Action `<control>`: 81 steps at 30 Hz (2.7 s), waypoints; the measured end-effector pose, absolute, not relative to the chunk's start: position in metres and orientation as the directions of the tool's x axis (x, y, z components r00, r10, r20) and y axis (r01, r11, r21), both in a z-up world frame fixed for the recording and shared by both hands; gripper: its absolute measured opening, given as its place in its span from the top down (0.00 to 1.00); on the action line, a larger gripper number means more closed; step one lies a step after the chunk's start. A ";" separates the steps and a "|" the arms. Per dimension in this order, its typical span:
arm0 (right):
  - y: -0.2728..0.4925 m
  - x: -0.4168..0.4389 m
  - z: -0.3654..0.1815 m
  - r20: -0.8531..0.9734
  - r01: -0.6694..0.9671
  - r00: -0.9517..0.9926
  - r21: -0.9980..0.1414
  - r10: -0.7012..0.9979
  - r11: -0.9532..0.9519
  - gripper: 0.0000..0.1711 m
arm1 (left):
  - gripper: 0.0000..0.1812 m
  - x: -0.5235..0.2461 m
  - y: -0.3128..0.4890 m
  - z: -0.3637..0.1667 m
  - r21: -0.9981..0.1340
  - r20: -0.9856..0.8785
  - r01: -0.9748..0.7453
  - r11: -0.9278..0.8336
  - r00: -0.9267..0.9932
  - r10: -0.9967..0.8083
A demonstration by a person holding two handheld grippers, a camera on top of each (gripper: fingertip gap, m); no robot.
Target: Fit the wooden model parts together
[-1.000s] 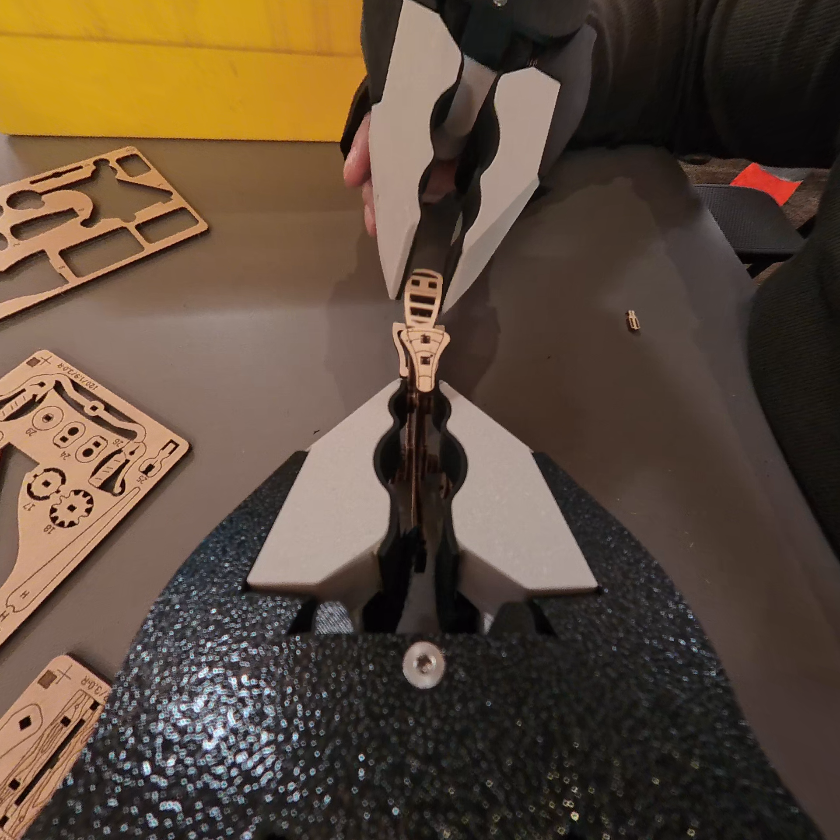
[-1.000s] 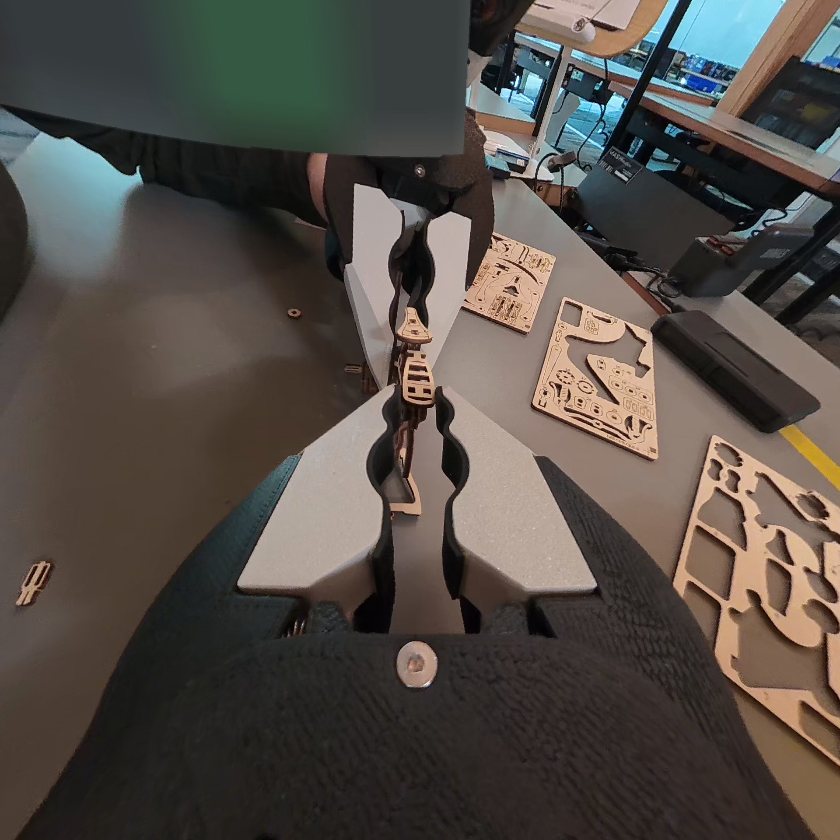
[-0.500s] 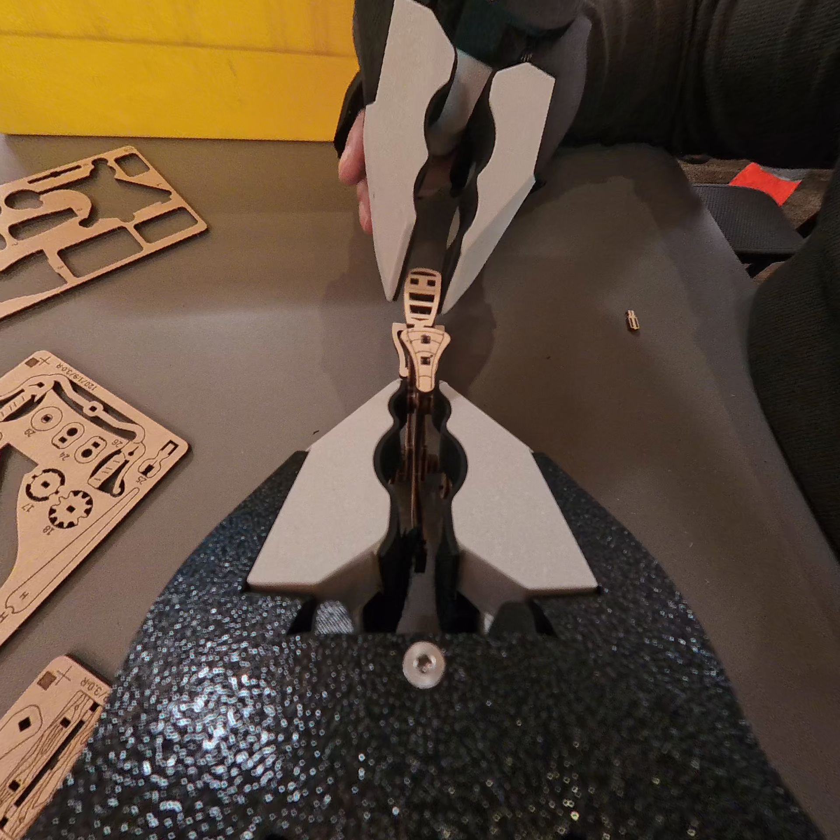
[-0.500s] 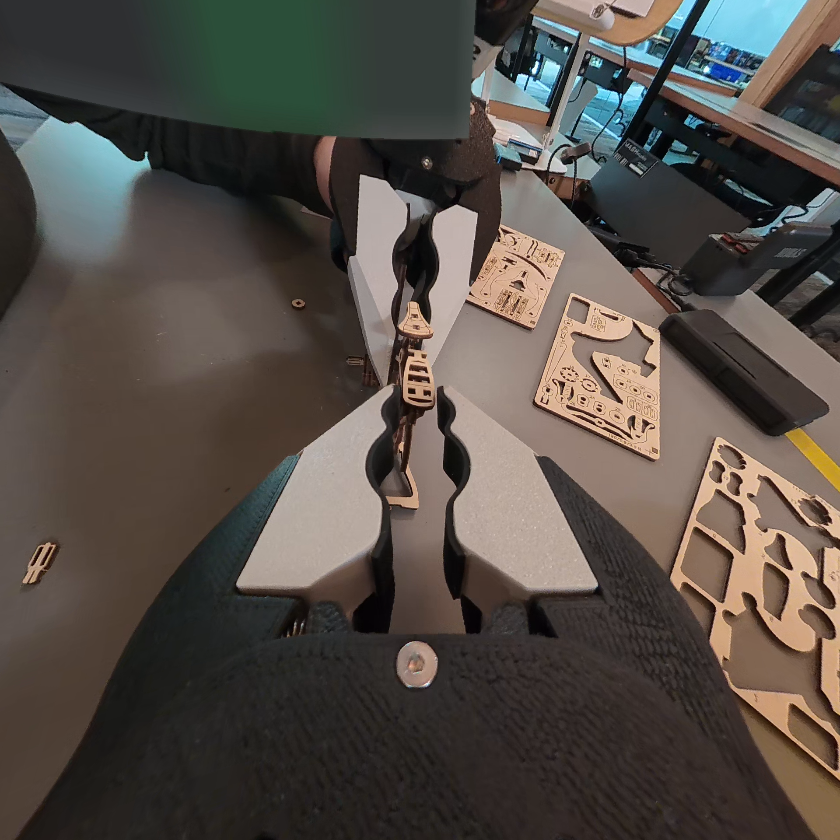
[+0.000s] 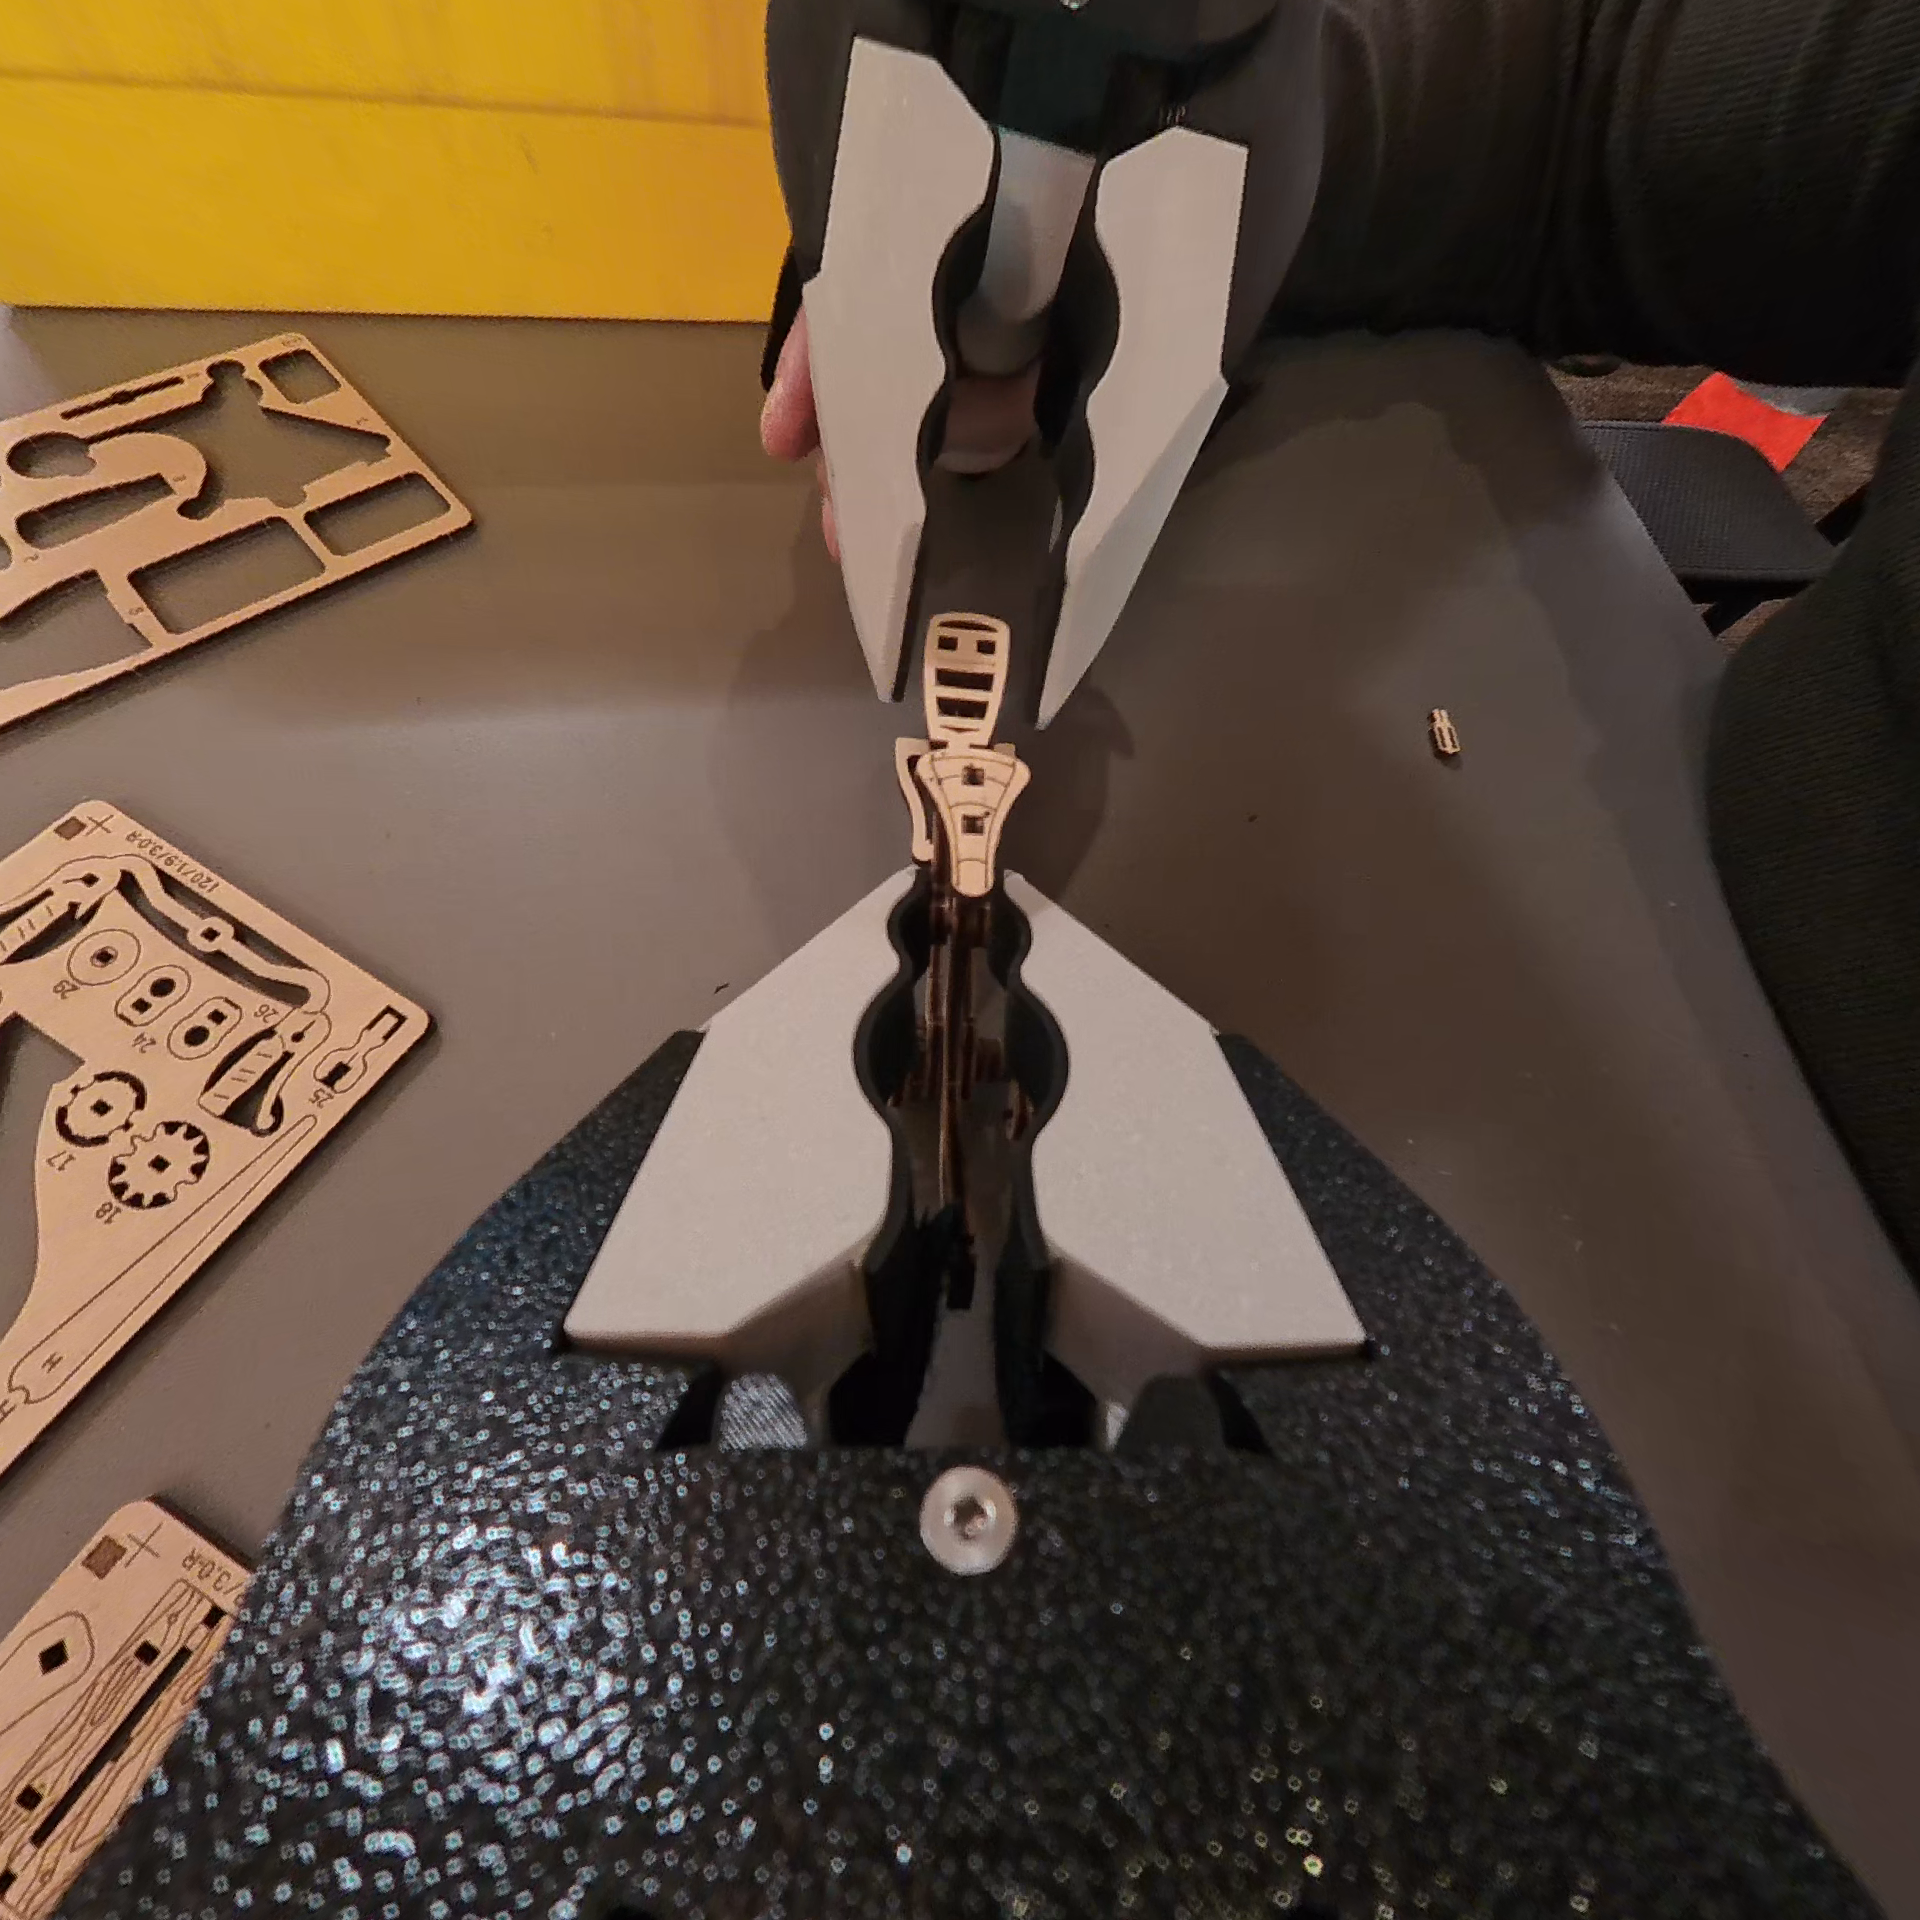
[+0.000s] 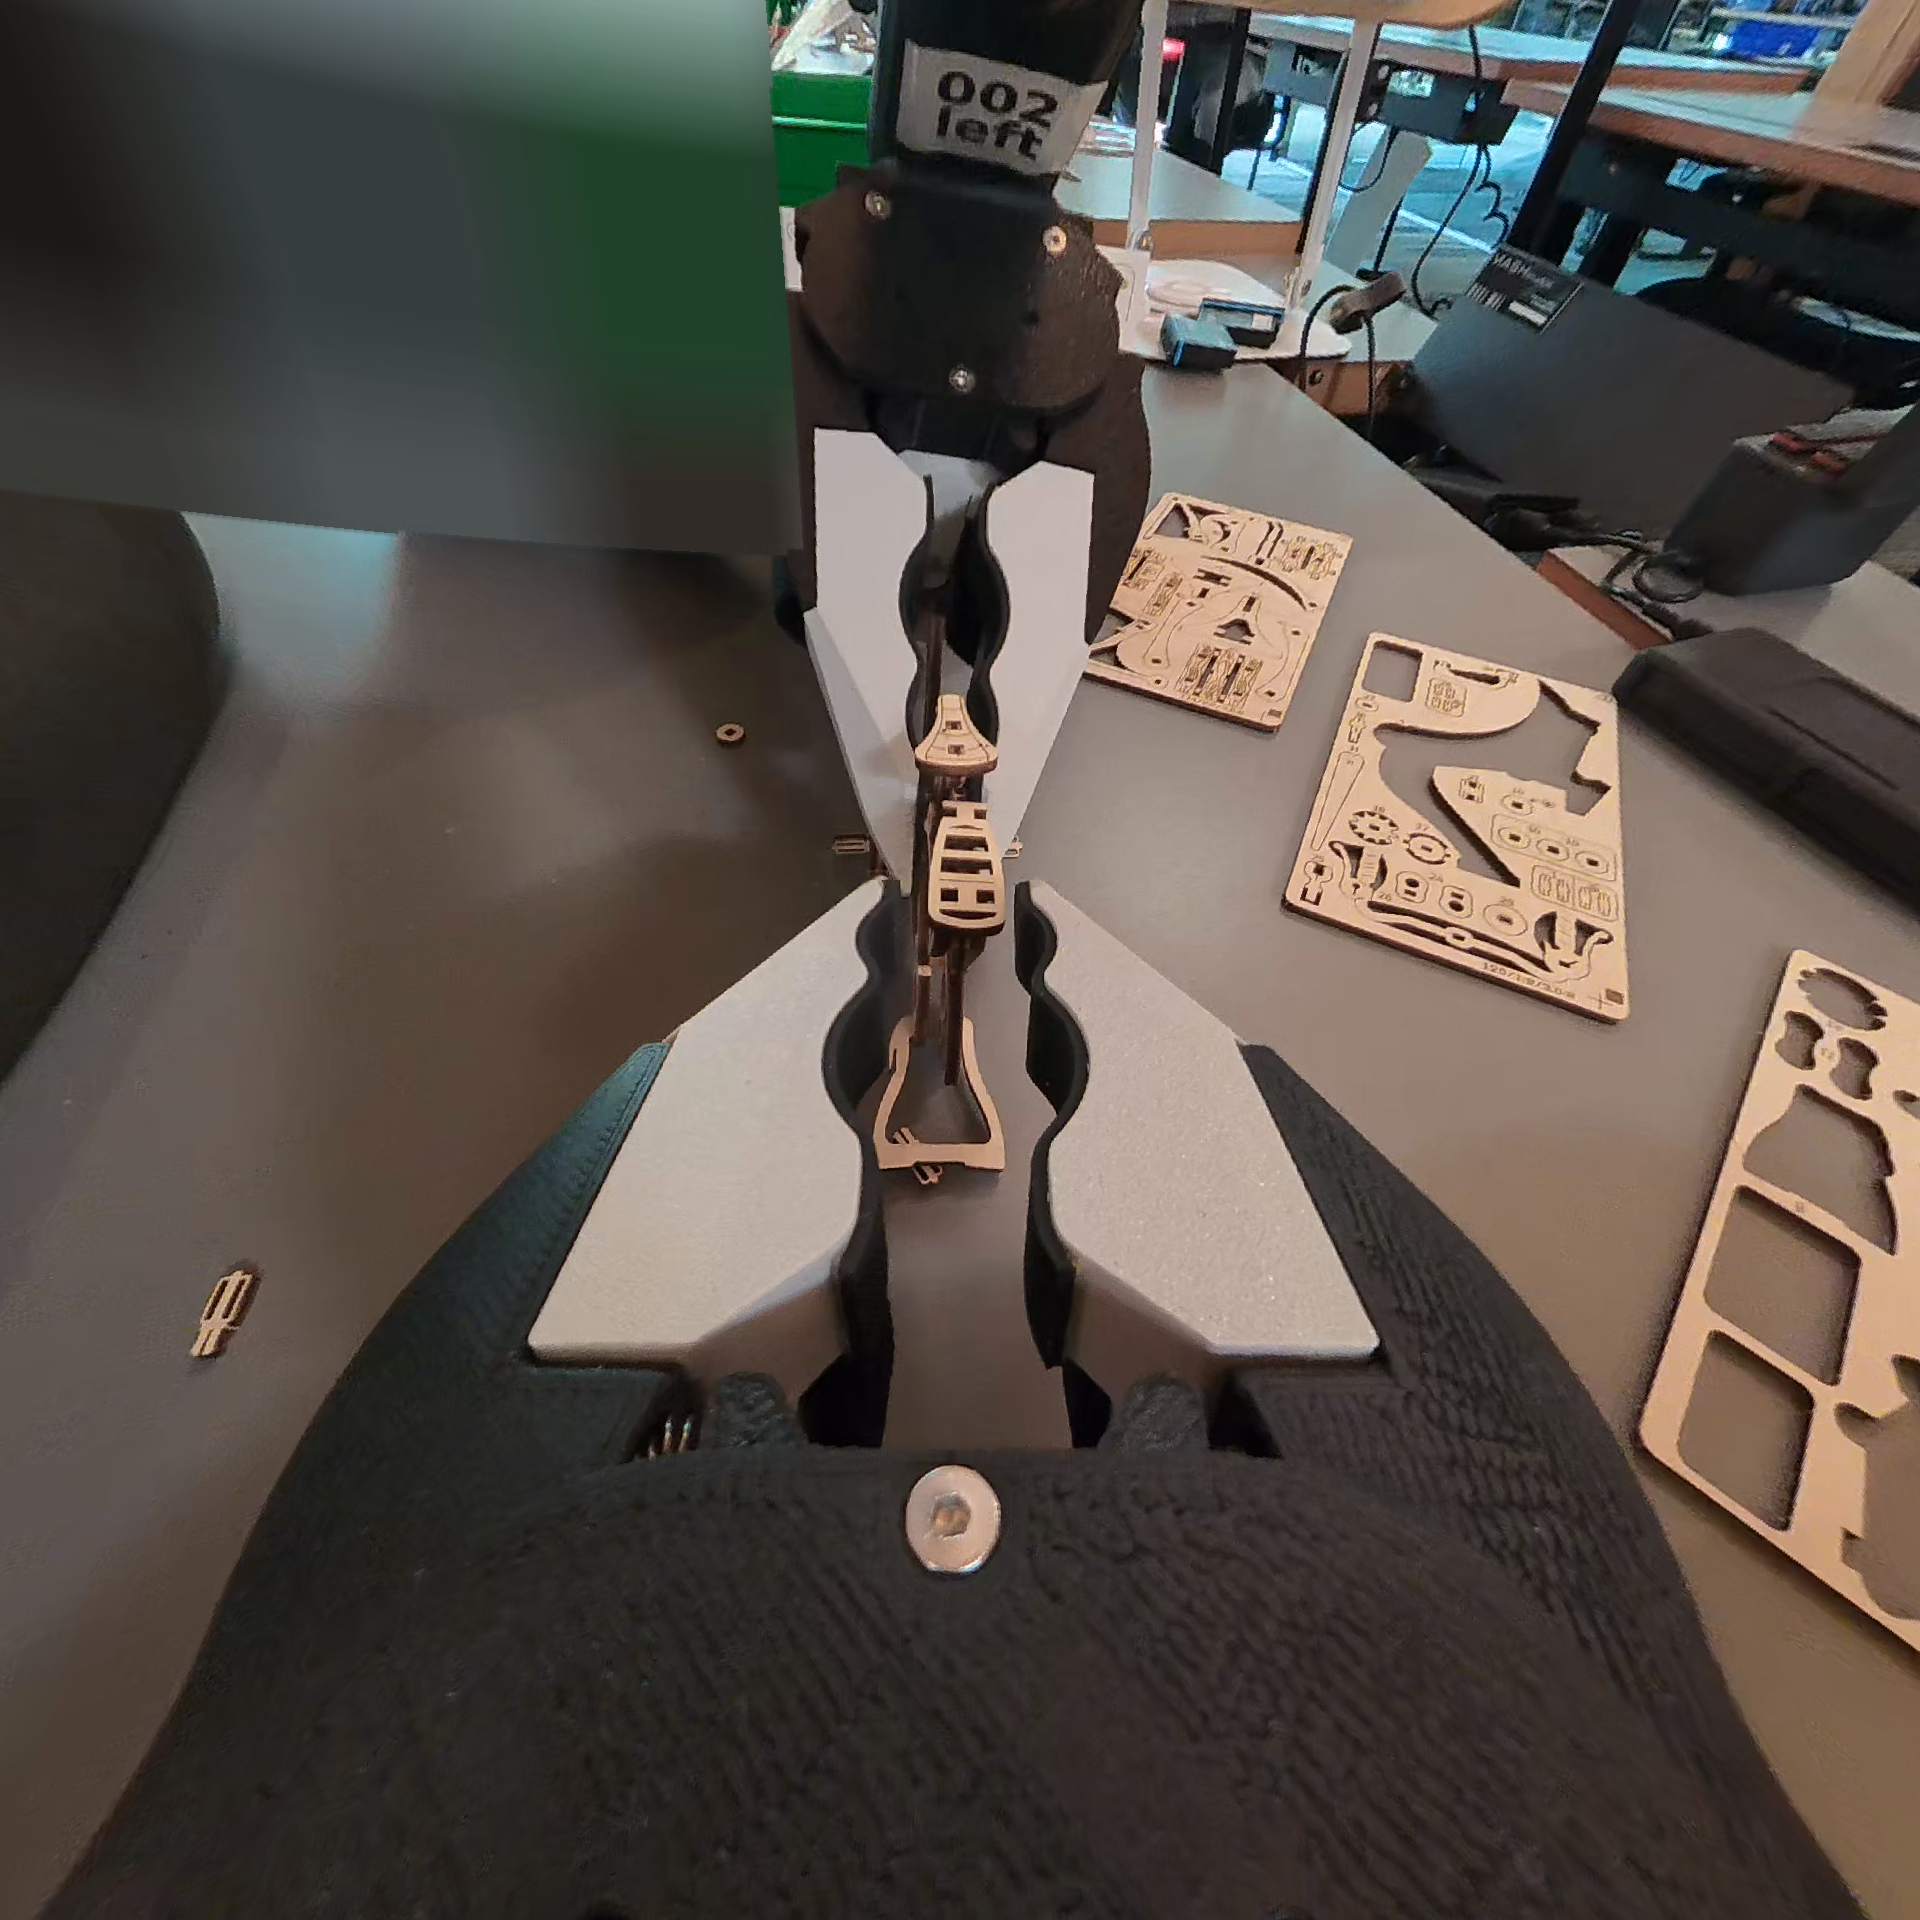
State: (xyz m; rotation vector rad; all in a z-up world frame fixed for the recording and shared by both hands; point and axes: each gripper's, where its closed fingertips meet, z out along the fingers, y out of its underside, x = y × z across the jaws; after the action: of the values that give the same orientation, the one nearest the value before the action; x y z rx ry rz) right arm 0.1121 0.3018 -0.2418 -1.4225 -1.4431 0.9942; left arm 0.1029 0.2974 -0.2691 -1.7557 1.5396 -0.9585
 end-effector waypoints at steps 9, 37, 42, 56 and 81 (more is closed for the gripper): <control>0.303 0.111 -0.238 0.024 0.292 0.023 -0.956 0.999 0.016 0.90 | 0.96 0.103 0.297 -0.269 -0.823 0.127 -0.550 -0.140 0.062 -0.990; 0.303 0.118 -0.239 0.193 0.550 -0.093 -0.808 0.977 0.212 0.93 | 0.96 0.103 0.297 -0.269 -0.819 0.120 -0.558 -0.135 0.064 -0.991; 0.302 0.119 -0.239 0.177 0.546 -0.092 -0.814 0.980 0.198 0.93 | 0.96 0.103 0.297 -0.270 -0.818 0.116 -0.559 -0.132 0.064 -0.991; 0.302 0.117 -0.241 0.143 0.523 -0.085 -0.836 0.986 0.167 0.93 | 0.96 0.104 0.297 -0.270 -0.818 0.112 -0.561 -0.128 0.064 -0.992; 0.304 0.115 -0.244 0.178 0.559 -0.078 -0.807 0.981 0.191 0.93 | 0.96 0.103 0.298 -0.269 -0.818 0.117 -0.559 -0.138 0.072 -0.990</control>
State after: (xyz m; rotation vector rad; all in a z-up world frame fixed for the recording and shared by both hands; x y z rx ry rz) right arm 0.1148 0.3036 -0.2444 -1.4588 -1.7352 0.7302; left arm 0.1034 0.2979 -0.2693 -1.7630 1.5406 -0.9387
